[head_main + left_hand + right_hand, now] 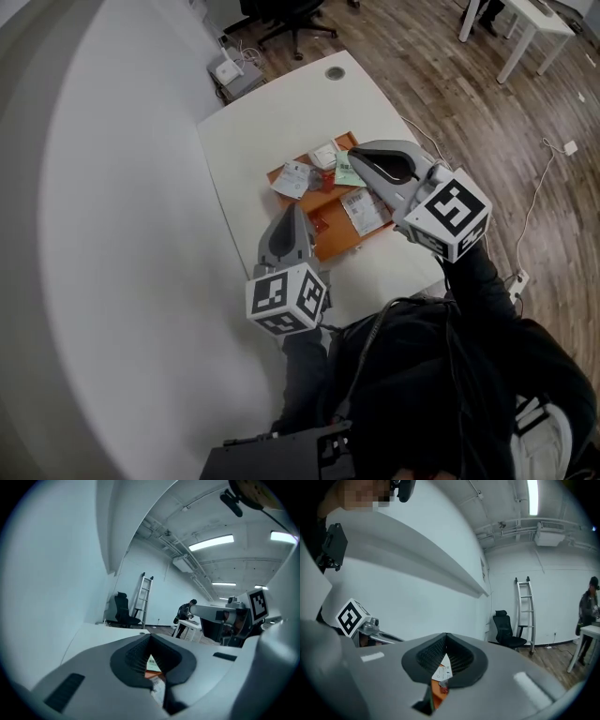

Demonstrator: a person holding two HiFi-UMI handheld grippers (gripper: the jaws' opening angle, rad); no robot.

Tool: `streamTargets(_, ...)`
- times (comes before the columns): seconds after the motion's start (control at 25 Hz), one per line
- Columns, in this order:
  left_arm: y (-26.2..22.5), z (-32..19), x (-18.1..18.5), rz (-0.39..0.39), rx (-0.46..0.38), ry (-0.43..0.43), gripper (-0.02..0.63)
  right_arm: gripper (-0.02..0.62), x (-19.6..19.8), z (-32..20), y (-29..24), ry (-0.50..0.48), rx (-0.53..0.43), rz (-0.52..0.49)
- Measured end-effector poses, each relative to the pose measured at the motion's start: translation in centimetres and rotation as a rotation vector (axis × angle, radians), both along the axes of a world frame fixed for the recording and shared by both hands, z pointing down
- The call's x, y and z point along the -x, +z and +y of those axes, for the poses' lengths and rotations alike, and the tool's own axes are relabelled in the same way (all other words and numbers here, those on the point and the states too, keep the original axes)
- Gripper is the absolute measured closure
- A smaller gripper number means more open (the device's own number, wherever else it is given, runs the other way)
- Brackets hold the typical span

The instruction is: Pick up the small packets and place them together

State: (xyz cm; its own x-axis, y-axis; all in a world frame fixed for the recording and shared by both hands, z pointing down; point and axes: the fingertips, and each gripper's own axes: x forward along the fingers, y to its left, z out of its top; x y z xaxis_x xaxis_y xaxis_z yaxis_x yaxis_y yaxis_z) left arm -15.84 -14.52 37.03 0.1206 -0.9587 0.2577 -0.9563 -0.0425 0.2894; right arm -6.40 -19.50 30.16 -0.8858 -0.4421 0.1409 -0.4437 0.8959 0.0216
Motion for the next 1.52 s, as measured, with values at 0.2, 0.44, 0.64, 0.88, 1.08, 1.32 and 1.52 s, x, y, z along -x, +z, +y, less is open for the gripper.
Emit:
streamTargets(0.2, -4.2, -0.3, -0.7, -0.096, -0.098, 0.007, 0.611, 0.594, -0.2, 2.1, -2.5, -0.035, -0.047, -0.088)
streamTargets(0.44, -7.2, -0.2, -2.4, -0.146, -0.164, 0.022, 0.611, 0.595, -1.3, 3.1, -4.6, 0.002, -0.065, -0.144)
streamTargets(0.64, -8.1, 0.0, -3.6, -0.153, -0.188, 0.036, 0.611, 0.595, -2.2, 3.6, -5.0, 0.013, -0.051, -0.150)
streamTargets(0.88, -8.6, 0.3, -4.1, -0.161, -0.197, 0.036, 0.611, 0.595, -2.3, 4.4, -5.3, -0.016, -0.069, -0.144)
streamTargets(1.08, -9.1, 0.8, -3.9, -0.172, -0.206, 0.023, 0.611, 0.595, -2.2, 4.7, -6.0, -0.022, -0.089, -0.160)
streamTargets(1.32, -9.4, 1.2, -3.6, -0.172, -0.208, 0.009, 0.611, 0.595, -2.2, 4.6, -6.3, -0.025, -0.103, -0.159)
streamTargets(1.52, -9.6, 1.4, -3.3, -0.177, -0.216, 0.001, 0.611, 0.595, -2.0, 4.6, -6.3, -0.019, -0.103, -0.161)
